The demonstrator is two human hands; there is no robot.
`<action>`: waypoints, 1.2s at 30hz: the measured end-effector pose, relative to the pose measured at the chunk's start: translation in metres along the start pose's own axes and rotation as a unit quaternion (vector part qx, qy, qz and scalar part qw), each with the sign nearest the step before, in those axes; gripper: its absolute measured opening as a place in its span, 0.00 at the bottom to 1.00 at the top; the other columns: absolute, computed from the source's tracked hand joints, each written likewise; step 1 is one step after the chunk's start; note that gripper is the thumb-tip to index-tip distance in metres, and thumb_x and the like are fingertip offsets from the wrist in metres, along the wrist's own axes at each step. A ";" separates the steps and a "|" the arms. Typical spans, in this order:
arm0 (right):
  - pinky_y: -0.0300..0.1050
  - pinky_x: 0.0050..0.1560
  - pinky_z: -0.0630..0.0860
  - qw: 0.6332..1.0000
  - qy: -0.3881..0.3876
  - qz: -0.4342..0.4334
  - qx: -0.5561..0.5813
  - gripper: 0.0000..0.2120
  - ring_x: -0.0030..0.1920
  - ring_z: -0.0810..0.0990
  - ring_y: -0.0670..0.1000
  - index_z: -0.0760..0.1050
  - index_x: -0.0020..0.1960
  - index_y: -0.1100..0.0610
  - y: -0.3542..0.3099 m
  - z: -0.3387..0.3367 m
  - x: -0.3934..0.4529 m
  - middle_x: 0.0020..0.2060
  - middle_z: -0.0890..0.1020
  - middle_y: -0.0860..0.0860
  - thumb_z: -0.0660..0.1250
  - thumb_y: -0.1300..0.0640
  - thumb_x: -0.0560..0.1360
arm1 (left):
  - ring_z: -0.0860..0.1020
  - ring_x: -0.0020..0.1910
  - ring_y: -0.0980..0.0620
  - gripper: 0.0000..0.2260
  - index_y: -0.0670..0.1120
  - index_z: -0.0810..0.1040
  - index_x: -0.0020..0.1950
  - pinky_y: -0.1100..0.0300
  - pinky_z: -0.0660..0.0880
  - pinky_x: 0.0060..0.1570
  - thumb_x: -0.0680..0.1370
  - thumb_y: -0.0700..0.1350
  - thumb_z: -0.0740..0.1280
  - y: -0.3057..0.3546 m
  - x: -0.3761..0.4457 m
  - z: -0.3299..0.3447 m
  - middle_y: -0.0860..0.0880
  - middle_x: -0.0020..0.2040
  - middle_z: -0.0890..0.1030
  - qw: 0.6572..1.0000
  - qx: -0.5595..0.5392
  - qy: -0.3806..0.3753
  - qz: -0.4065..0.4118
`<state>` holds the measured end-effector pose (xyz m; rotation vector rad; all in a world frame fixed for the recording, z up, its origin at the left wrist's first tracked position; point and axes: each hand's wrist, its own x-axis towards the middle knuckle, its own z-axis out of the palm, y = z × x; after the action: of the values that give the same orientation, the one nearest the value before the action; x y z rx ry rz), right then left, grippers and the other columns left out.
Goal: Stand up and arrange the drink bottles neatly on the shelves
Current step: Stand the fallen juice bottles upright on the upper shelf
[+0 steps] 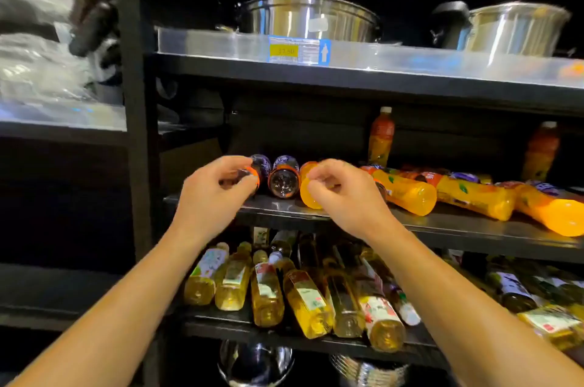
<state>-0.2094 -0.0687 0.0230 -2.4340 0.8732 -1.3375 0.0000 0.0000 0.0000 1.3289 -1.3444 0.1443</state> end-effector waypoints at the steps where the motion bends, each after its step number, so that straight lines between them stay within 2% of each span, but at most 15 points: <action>1: 0.40 0.51 0.76 0.999 0.009 -0.008 -0.031 0.05 0.48 0.78 0.43 0.80 0.50 0.49 0.001 0.004 0.020 0.45 0.81 0.43 0.67 0.52 0.75 | 0.78 0.54 0.60 0.13 0.52 0.81 0.61 0.73 0.68 0.52 0.75 0.47 0.71 -0.005 0.017 0.005 0.57 0.56 0.81 0.999 0.035 0.009 0.002; 5: 0.48 0.51 0.78 0.986 -0.047 0.037 -0.154 0.08 0.50 0.79 0.49 0.79 0.51 0.49 0.011 0.028 0.089 0.48 0.81 0.46 0.66 0.48 0.76 | 0.77 0.59 0.50 0.17 0.51 0.80 0.62 0.62 0.67 0.54 0.76 0.54 0.70 -0.021 0.065 0.031 0.49 0.60 0.80 0.988 0.142 -0.036 -0.051; 8: 0.49 0.56 0.77 0.955 -0.161 0.056 -0.242 0.16 0.56 0.79 0.55 0.78 0.60 0.50 0.021 0.055 0.117 0.57 0.81 0.52 0.62 0.44 0.77 | 0.77 0.58 0.48 0.21 0.53 0.79 0.63 0.59 0.70 0.50 0.74 0.60 0.69 -0.036 0.079 0.045 0.49 0.59 0.80 0.971 0.206 -0.086 -0.085; 11: 0.47 0.58 0.71 0.909 -0.277 0.046 -0.308 0.22 0.61 0.76 0.57 0.74 0.67 0.52 0.018 0.074 0.128 0.62 0.78 0.54 0.60 0.42 0.79 | 0.79 0.55 0.45 0.20 0.55 0.80 0.61 0.54 0.75 0.51 0.72 0.62 0.70 -0.050 0.085 0.042 0.49 0.57 0.81 0.959 0.238 -0.104 -0.115; 15: 0.49 0.49 0.77 0.904 -0.253 0.014 -0.344 0.22 0.50 0.79 0.56 0.79 0.54 0.53 0.015 0.086 0.130 0.49 0.81 0.52 0.63 0.36 0.75 | 0.79 0.51 0.45 0.13 0.58 0.80 0.53 0.53 0.76 0.50 0.71 0.57 0.71 -0.063 0.085 0.015 0.50 0.53 0.81 0.951 0.271 -0.089 -0.118; 18: 0.50 0.46 0.78 0.923 -0.221 0.024 -0.313 0.22 0.44 0.80 0.55 0.76 0.42 0.54 0.006 0.089 0.135 0.42 0.80 0.51 0.65 0.33 0.72 | 0.77 0.50 0.45 0.18 0.53 0.74 0.55 0.53 0.74 0.47 0.71 0.59 0.72 -0.054 0.097 0.001 0.49 0.53 0.77 0.904 0.391 -0.140 -0.104; 19: 0.51 0.47 0.78 0.924 -0.213 0.035 -0.315 0.22 0.46 0.80 0.56 0.76 0.44 0.55 0.003 0.091 0.137 0.45 0.80 0.53 0.67 0.34 0.72 | 0.77 0.52 0.44 0.22 0.50 0.73 0.58 0.53 0.73 0.47 0.71 0.60 0.72 -0.050 0.103 0.000 0.49 0.54 0.76 0.881 0.430 -0.168 -0.098; 21: 0.54 0.55 0.76 0.911 -0.211 0.076 -0.345 0.26 0.57 0.77 0.60 0.74 0.60 0.57 -0.004 0.094 0.141 0.58 0.77 0.56 0.70 0.39 0.72 | 0.77 0.55 0.43 0.28 0.48 0.71 0.63 0.51 0.74 0.48 0.70 0.61 0.73 -0.044 0.113 0.001 0.47 0.54 0.75 0.846 0.470 -0.224 -0.114; 23: 0.54 0.58 0.73 0.891 -0.251 0.143 -0.349 0.32 0.64 0.73 0.62 0.66 0.72 0.58 -0.010 0.091 0.142 0.66 0.72 0.57 0.70 0.43 0.74 | 0.77 0.55 0.43 0.29 0.48 0.72 0.66 0.51 0.74 0.48 0.70 0.59 0.74 -0.046 0.119 0.004 0.47 0.52 0.74 0.827 0.485 -0.252 -0.130; 25: 0.53 0.55 0.73 0.870 -0.307 0.182 -0.339 0.30 0.62 0.75 0.61 0.66 0.73 0.57 -0.012 0.089 0.144 0.65 0.73 0.57 0.67 0.44 0.76 | 0.77 0.54 0.43 0.28 0.47 0.72 0.66 0.52 0.72 0.46 0.71 0.56 0.74 -0.051 0.120 0.007 0.46 0.52 0.75 0.832 0.483 -0.237 -0.131; 27: 0.51 0.51 0.74 0.870 -0.310 0.210 -0.321 0.29 0.55 0.76 0.59 0.70 0.70 0.57 -0.009 0.089 0.145 0.56 0.75 0.56 0.68 0.43 0.75 | 0.77 0.52 0.44 0.25 0.48 0.73 0.64 0.53 0.71 0.46 0.71 0.56 0.74 -0.054 0.118 0.008 0.47 0.50 0.75 0.851 0.465 -0.208 -0.127; 29: 0.50 0.48 0.75 0.890 -0.256 0.231 -0.299 0.28 0.51 0.77 0.58 0.73 0.66 0.57 -0.003 0.091 0.146 0.51 0.76 0.55 0.70 0.44 0.72 | 0.76 0.47 0.45 0.23 0.48 0.74 0.60 0.54 0.72 0.45 0.70 0.56 0.74 -0.060 0.119 0.005 0.48 0.47 0.74 0.881 0.416 -0.176 -0.141; 31: 0.50 0.51 0.74 0.908 -0.205 0.258 -0.259 0.29 0.56 0.77 0.60 0.72 0.67 0.58 0.002 0.094 0.145 0.57 0.78 0.57 0.70 0.43 0.72 | 0.75 0.45 0.45 0.23 0.48 0.76 0.59 0.54 0.73 0.44 0.70 0.57 0.74 -0.068 0.120 0.002 0.48 0.46 0.75 0.920 0.326 -0.135 -0.172; 33: 0.51 0.58 0.72 0.929 -0.151 0.281 -0.186 0.33 0.63 0.74 0.62 0.66 0.71 0.60 0.006 0.100 0.143 0.65 0.74 0.59 0.69 0.43 0.73 | 0.78 0.49 0.44 0.25 0.48 0.77 0.62 0.53 0.76 0.49 0.69 0.58 0.73 -0.077 0.118 0.001 0.47 0.50 0.79 0.950 0.234 -0.090 -0.184; 36: 0.50 0.61 0.71 0.957 -0.058 0.279 -0.048 0.33 0.64 0.73 0.62 0.59 0.71 0.60 0.013 0.112 0.137 0.66 0.73 0.61 0.69 0.47 0.75 | 0.79 0.56 0.48 0.30 0.51 0.75 0.68 0.50 0.77 0.58 0.67 0.57 0.73 -0.084 0.108 0.006 0.48 0.58 0.81 0.984 0.048 -0.027 -0.170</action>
<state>-0.0662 -0.1703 0.0497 -2.0642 1.4764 -0.9501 0.0934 -0.0966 0.0284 1.6338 -1.1461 -0.0634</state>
